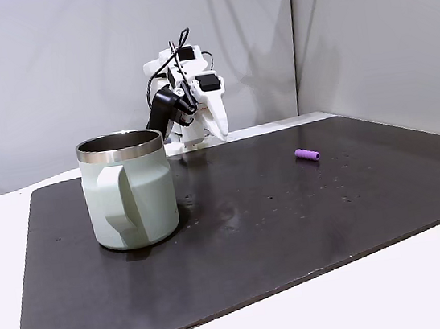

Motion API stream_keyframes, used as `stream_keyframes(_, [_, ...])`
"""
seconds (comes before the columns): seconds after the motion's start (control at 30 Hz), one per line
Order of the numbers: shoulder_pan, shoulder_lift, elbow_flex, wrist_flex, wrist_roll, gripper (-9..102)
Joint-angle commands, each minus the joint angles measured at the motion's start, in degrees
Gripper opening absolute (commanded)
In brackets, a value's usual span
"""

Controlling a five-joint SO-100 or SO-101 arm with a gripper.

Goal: Grasp a pengrip and put it in the cup.

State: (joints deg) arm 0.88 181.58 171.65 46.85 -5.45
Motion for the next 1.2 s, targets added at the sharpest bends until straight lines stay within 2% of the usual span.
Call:
stream_keyframes(0.0, [-1.1,0.5,-0.5,-1.2,-1.4,0])
stream_keyframes(0.27, [-1.9,0.5,-1.0,0.0,-4.7,0])
stream_keyframes(0.47, [-5.4,-0.4,-11.9,9.2,-10.5,0])
stream_keyframes(0.57, [-8.7,-11.1,-23.4,10.4,-13.4,1])
stream_keyframes(0.7, [-9.1,-35.8,-46.8,16.8,-15.3,11])
stream_keyframes(0.8, [-9.7,-47.5,-60.6,22.0,-20.4,20])
stream_keyframes(0.97, [-12.4,-57.6,-71.4,27.7,-30.0,29])
stream_keyframes(1.17, [-14.9,-68.6,-81.9,35.3,-38.3,30])
